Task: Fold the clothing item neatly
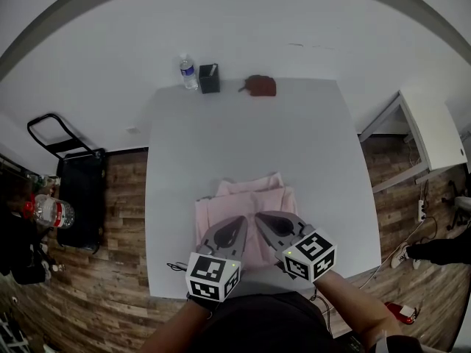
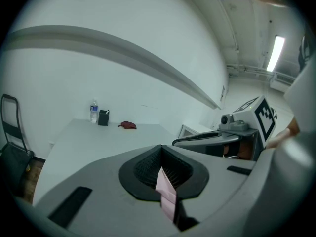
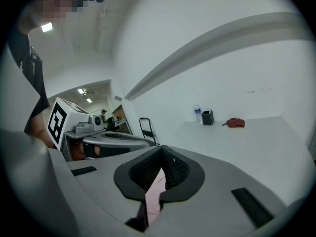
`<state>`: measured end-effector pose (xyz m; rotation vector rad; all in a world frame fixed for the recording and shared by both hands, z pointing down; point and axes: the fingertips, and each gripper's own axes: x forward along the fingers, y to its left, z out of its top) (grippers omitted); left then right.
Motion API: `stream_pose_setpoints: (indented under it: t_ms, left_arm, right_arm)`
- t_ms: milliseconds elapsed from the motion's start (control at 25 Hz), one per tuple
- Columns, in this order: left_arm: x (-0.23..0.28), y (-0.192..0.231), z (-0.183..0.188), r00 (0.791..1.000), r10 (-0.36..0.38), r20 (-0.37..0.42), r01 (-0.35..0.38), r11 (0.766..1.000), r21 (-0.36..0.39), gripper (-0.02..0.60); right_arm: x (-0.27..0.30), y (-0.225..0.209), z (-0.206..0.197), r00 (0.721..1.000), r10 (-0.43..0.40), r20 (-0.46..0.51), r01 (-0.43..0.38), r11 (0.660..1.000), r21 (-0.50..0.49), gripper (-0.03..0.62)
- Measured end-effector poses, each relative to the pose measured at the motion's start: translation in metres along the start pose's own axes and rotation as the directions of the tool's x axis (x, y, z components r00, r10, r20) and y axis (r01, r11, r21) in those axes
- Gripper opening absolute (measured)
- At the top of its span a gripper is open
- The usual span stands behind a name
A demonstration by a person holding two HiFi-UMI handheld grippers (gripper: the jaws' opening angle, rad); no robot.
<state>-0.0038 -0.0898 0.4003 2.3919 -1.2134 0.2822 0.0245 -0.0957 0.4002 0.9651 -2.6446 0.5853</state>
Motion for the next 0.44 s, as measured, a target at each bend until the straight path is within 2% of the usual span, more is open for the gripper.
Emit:
stream_pose_setpoints:
  t_ms: [440]
  left_arm:
    - [0.0027,-0.0028,0.0080,1.000,-0.004,0.023,0.004,1.000,-0.007,0.003]
  right_arm:
    - [-0.0010,-0.0026,0.0045,1.000,-0.010,0.009,0.010,1.000,-0.015,0.012]
